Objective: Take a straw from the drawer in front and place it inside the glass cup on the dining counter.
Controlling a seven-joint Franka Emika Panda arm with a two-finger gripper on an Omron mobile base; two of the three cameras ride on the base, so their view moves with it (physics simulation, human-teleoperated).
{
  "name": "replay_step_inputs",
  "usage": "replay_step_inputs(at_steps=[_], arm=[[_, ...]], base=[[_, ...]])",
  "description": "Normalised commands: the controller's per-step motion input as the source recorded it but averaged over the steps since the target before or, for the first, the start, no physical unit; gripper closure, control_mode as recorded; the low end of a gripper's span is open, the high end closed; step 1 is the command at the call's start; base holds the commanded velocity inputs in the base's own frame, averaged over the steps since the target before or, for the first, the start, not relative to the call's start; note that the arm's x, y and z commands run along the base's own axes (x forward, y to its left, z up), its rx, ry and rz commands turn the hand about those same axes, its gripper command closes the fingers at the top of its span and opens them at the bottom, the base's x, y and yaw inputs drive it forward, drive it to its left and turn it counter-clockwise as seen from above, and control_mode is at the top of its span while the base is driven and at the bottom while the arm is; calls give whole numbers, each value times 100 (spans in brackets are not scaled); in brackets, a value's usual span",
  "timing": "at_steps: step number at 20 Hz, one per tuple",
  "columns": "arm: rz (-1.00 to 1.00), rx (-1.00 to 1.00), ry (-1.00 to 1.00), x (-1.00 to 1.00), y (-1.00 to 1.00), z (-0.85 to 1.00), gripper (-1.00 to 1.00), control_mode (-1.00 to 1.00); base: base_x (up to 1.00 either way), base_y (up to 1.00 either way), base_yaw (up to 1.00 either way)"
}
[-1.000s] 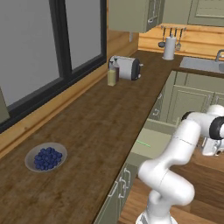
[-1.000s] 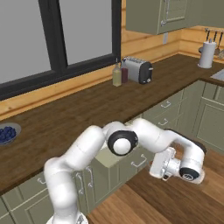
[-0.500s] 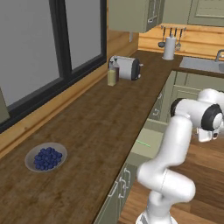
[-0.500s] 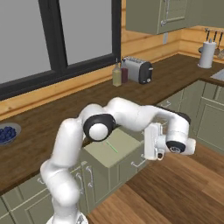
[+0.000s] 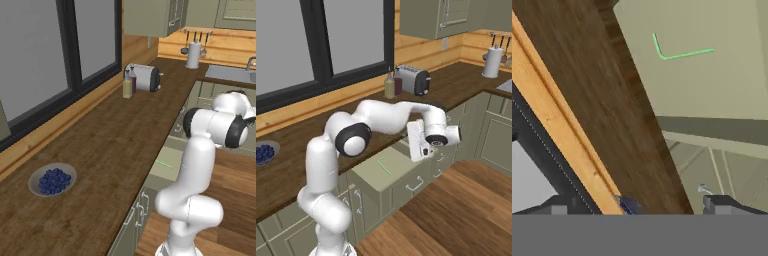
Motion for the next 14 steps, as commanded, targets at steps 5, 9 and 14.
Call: replay_step_inputs(at_steps=[5, 9, 14], arm=[[-7, -18, 46, 57, 29, -7, -100, -100], [-7, -14, 36, 55, 24, -25, -100, -100], [-3, -9, 25, 32, 10, -41, -100, -100]], base=[[0, 0, 0], [0, 0, 0], [0, 0, 0]])
